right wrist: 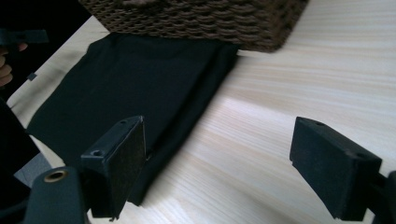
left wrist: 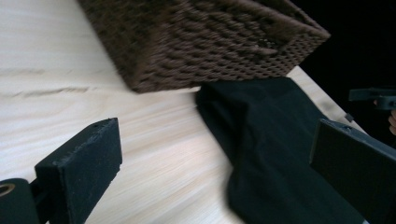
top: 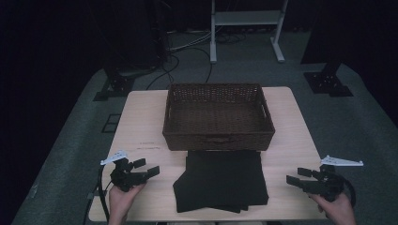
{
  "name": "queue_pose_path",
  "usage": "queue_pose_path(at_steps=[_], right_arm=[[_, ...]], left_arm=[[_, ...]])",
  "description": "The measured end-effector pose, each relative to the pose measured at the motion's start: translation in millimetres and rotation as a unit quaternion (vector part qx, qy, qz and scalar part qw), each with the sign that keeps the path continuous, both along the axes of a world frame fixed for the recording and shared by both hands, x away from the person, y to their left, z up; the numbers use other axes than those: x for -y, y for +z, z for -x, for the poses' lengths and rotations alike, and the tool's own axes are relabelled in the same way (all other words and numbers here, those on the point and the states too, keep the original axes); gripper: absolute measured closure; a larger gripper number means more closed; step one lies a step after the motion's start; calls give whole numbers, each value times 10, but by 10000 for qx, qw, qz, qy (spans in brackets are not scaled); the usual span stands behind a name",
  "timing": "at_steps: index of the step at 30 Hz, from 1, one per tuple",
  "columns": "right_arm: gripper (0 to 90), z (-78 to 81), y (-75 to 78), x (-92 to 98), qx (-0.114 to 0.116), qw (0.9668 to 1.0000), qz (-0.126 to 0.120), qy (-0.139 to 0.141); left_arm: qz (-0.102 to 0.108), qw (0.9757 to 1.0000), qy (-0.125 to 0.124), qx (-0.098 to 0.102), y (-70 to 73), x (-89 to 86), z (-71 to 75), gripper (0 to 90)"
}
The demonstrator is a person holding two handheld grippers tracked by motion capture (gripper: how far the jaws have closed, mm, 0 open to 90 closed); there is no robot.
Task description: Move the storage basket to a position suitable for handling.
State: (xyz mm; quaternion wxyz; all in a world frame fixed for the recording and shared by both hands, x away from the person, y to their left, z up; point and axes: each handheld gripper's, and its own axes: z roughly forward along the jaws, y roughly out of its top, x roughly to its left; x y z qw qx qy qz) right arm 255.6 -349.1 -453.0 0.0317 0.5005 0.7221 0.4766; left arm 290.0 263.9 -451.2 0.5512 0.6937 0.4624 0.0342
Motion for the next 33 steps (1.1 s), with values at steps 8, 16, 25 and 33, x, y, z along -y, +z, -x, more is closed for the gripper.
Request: queue_pose_path(at_steps=[8,16,25,33], right_arm=[[173,-64,104,-142,-132,9997,69,189],[173,-149,139,-353,-239,9986,141,450],[173,-258,148,-503,-404,9974,125,585],[173,-318,111,-598,-503,9961,189,693]], left_arm=[[-44,9998,-168,-63,89,172,-38,13],[-154,9990,-334,-249,118,356,-87,13],[-274,9964,-600,-540,46,549,-161,14],[-375,9942,-692,-728,-44,671,-208,15]])
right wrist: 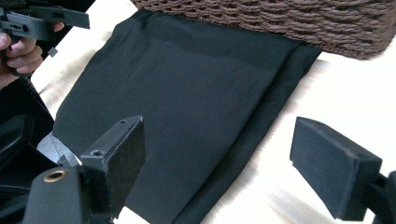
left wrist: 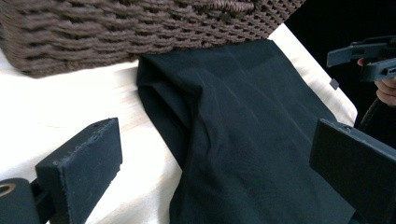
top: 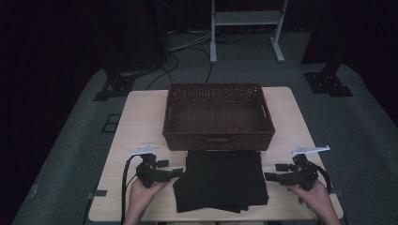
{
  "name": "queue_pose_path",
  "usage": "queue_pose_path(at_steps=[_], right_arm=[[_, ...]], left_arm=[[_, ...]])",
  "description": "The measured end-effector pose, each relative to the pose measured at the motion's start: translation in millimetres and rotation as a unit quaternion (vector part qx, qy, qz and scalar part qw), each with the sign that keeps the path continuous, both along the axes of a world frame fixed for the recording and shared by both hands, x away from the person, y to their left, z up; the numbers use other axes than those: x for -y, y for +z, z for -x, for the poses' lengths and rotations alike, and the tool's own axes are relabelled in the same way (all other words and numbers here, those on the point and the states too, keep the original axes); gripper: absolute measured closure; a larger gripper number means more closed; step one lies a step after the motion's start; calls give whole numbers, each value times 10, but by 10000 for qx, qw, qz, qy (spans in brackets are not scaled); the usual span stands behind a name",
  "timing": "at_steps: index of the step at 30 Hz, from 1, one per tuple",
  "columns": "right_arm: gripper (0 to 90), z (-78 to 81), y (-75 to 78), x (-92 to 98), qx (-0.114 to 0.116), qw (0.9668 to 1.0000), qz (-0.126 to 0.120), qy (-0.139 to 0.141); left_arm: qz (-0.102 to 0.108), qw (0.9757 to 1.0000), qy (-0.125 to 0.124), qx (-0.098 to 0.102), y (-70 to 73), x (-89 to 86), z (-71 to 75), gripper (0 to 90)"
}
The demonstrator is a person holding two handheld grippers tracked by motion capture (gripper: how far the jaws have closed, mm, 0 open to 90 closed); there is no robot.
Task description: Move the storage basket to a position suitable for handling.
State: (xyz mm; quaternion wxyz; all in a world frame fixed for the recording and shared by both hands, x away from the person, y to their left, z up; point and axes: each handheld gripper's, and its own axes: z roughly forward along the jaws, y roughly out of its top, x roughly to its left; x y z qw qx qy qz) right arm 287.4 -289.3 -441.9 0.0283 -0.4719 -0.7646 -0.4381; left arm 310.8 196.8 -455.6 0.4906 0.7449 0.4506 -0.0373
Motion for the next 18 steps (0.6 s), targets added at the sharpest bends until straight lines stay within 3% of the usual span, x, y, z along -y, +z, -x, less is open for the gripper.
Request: queue_pose_path(at_steps=[10,18], right_arm=[[176,-128,-57,-139,-197,9997,37,108],[181,-249,-133,-243,-396,9988,262,131]], left_arm=[[-147,9993,-194,-276,-80,176,-83,15],[-262,9984,-278,-410,-151,269,-122,15]])
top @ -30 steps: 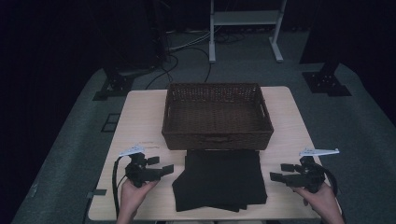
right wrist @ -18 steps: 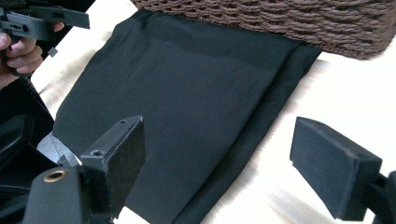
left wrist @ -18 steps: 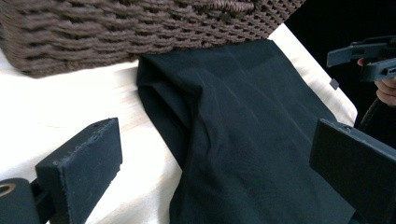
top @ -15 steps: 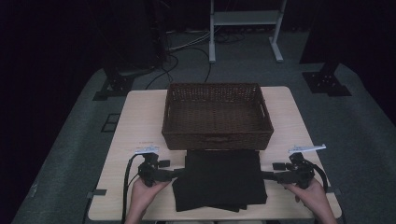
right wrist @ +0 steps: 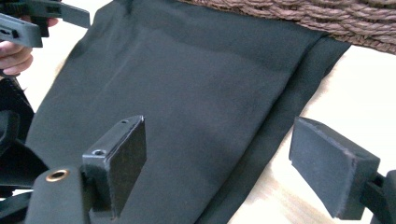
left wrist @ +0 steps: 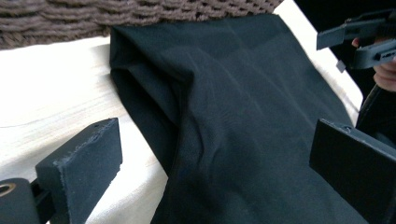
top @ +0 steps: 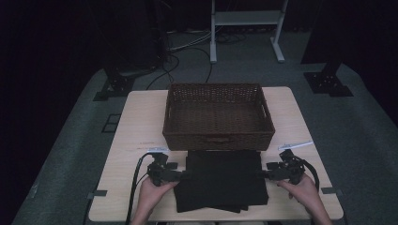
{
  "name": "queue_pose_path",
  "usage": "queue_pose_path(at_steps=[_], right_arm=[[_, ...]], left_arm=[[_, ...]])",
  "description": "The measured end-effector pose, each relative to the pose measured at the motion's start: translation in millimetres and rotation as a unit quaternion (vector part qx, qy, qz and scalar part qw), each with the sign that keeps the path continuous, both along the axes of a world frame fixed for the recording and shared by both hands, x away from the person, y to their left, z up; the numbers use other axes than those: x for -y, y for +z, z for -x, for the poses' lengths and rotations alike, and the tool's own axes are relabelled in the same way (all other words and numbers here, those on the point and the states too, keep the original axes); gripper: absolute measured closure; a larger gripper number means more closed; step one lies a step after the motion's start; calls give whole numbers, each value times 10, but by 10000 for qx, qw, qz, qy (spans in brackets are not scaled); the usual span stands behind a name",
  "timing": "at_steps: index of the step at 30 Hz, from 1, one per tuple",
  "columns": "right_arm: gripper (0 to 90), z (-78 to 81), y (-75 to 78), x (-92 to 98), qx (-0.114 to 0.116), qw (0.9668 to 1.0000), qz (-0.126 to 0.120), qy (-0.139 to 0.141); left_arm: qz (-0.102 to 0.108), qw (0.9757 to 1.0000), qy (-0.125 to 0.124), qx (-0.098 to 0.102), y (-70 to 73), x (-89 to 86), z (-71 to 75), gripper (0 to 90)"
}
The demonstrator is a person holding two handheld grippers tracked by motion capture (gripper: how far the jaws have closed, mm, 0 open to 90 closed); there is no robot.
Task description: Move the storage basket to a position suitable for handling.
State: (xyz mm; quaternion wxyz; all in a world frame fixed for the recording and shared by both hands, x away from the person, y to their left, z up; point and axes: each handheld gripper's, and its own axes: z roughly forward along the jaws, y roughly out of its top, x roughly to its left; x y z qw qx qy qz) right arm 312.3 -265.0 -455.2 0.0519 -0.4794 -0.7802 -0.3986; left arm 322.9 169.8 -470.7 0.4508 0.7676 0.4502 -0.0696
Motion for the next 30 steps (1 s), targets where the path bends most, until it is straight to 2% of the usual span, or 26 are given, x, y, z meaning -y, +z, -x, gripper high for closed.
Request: queue_pose_path(at_steps=[4,9,11,22,30], right_arm=[[181,-39,-34,-20,-74,10000,37,-2],[181,-82,-93,-47,-171,9998,104,30],[183,-92,-112,-60,-207,9997,130,50],[197,-118,-210,-60,-389,9991,172,-44],[211,-124,-248,-93,-453,9988,206,-1]], left_arm=[[-54,10000,29,-7,-49,39,-10,40],[-99,9998,-4,-186,-111,84,-25,40],[-85,9998,6,-201,-123,93,-32,40],[-114,9993,-70,-348,-149,168,-72,40],[-146,9992,-77,-367,-151,192,-85,42]])
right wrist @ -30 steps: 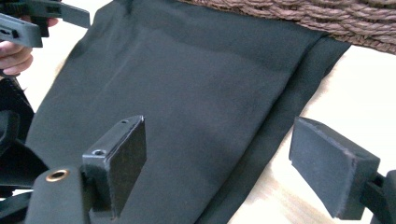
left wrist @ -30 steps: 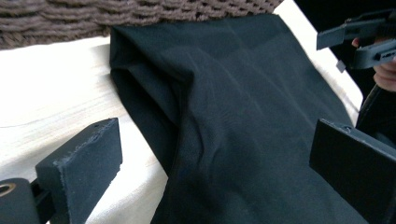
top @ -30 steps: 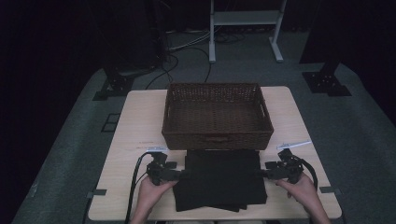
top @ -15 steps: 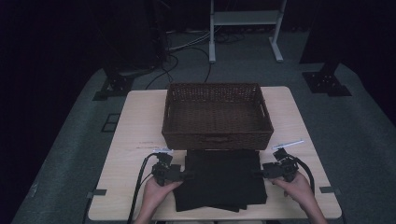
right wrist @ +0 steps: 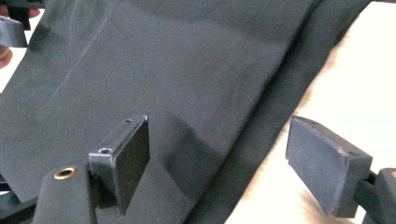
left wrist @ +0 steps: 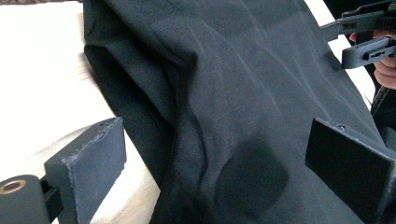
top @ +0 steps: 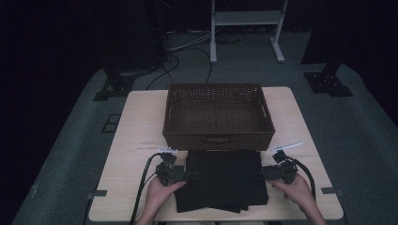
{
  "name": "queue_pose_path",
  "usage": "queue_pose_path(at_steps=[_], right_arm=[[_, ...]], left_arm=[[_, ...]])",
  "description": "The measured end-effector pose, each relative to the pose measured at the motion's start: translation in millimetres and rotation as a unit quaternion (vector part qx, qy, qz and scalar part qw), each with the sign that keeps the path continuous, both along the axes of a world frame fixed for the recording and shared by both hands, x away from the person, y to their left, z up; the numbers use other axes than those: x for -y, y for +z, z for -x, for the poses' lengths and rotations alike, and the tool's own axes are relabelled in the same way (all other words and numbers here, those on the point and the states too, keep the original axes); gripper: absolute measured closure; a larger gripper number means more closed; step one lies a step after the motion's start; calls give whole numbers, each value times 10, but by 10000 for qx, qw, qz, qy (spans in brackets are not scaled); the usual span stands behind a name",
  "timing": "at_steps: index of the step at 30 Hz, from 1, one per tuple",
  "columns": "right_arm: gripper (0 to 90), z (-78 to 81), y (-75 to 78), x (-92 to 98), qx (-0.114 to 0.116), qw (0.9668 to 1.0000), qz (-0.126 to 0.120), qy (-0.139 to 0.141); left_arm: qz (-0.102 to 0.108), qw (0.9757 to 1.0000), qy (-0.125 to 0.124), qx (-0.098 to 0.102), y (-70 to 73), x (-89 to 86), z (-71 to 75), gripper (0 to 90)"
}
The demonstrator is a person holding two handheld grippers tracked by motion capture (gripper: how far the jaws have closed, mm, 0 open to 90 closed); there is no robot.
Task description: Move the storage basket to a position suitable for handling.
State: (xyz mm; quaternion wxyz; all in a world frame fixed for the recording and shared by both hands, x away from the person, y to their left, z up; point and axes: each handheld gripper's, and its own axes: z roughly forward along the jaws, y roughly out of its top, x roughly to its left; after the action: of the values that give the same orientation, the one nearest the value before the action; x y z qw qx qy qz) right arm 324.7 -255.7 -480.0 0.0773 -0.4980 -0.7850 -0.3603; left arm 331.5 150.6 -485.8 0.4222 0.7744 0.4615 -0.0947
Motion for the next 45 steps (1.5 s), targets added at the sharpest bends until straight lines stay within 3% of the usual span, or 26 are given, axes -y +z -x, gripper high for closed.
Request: queue_pose_path(at_steps=[14,19,25,28,40,45], right_arm=[[313,-31,-20,-160,-62,9997,-64,217],[369,-58,-11,-248,-77,9995,30,309],[432,-78,-24,-314,-140,9992,-53,380],[450,-89,-24,-372,-149,9989,-32,434],[581,-103,28,-549,16,9968,541,586],[649,-103,35,-595,70,9955,673,659]], left_arm=[[-34,9998,-176,-47,5,126,-15,54],[-78,9996,-279,-29,7,184,-21,103],[-77,9994,-324,-20,4,211,-39,156],[-130,9991,-395,-14,6,231,-42,227],[-353,9970,-688,-54,17,358,-73,450],[-432,9950,-902,-90,9,412,-108,566]])
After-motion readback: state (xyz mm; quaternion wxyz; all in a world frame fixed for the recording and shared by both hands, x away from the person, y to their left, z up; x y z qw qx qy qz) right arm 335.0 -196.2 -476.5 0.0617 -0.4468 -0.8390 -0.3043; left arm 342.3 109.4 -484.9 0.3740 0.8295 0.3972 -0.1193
